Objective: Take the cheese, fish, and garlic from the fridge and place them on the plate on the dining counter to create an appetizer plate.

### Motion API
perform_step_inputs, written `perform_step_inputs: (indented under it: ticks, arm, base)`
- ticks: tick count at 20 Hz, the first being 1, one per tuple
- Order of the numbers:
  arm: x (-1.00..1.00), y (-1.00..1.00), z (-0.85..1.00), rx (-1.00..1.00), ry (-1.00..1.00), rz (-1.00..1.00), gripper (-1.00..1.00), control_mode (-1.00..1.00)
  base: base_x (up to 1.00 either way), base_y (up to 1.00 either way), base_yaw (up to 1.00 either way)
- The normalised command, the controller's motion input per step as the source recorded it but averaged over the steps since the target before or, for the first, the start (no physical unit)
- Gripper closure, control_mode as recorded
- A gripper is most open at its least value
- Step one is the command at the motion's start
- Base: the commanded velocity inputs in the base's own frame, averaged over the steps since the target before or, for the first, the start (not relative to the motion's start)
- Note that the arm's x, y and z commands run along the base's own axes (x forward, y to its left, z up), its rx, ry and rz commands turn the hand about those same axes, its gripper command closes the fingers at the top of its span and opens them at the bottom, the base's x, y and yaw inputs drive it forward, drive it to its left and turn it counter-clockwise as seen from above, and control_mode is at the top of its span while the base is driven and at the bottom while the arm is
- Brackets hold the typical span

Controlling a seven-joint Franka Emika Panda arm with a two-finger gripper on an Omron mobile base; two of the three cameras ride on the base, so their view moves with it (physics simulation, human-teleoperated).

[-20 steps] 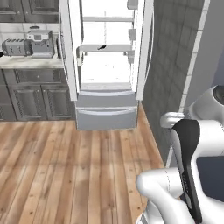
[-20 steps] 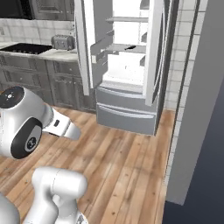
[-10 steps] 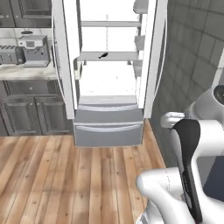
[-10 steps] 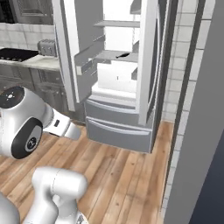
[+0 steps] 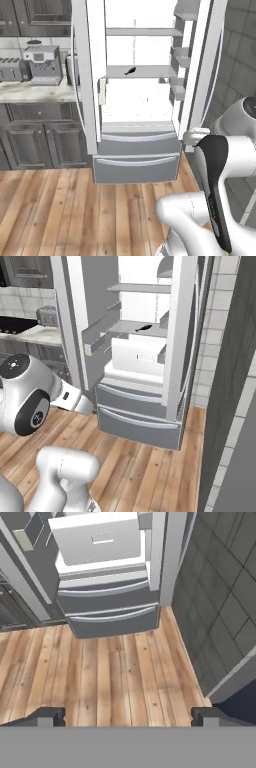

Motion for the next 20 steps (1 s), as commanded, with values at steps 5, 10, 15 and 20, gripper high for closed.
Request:
perform_step_inputs:
  ticks: [5, 10, 15, 20]
  arm:
    - [0.0, 0.0, 0.0, 0.0, 0.0, 0.0, -1.0, 1.0]
    - [0.0, 0.0, 0.0, 0.0, 0.0, 0.0, -1.0, 1.0]
    - [0.0, 0.0, 0.0, 0.0, 0.0, 0.0, -1.0, 1.0]
    - [0.0, 0.0, 0.0, 0.0, 0.0, 0.0, -1.0, 1.0]
  base:
    - [0.19, 0.13, -0.03]
    - [0.02, -0.09, 0.0]
    - [0.37, -0.03, 0.0]
    - [0.83, 0.0, 0.0]
